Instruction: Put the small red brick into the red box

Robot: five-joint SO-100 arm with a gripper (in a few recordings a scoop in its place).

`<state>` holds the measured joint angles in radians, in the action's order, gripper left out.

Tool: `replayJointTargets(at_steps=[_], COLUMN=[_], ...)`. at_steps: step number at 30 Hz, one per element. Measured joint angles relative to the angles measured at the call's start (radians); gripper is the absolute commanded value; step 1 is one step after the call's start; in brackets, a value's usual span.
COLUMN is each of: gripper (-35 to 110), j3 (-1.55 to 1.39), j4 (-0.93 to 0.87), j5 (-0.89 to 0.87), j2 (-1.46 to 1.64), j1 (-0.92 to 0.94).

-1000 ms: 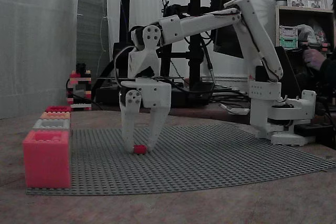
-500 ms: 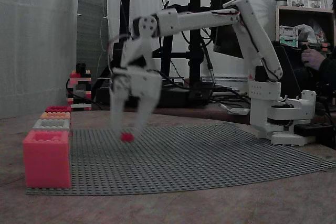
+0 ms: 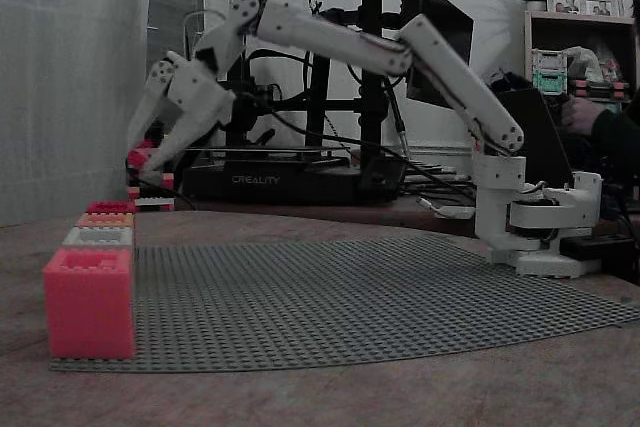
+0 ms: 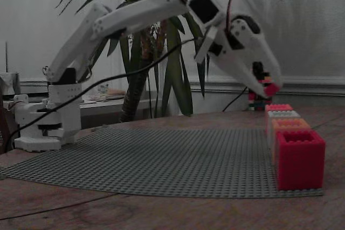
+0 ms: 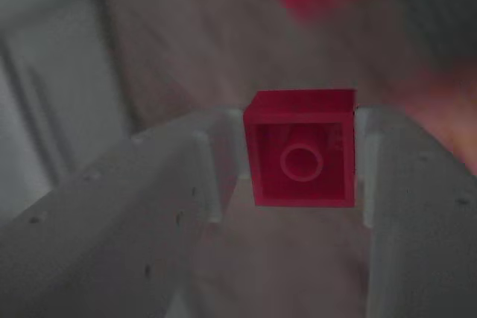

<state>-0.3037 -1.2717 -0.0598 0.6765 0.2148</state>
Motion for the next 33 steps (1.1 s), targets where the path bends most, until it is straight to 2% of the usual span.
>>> replayJointTargets(at_steps=[6, 11, 19, 25, 33], gripper=[0, 0, 2, 14, 15], j3=[0.123, 0.137, 0.137, 0.133, 0.089], j4=[0.149, 0.196, 0.222, 0.245, 0.267], j5=[0.031, 0.055, 0.055, 0.083, 0.106], j2=[-0.140, -0.189, -0.232, -0.232, -0.235], j1=[0.106, 0.110, 0.075, 0.063, 0.054])
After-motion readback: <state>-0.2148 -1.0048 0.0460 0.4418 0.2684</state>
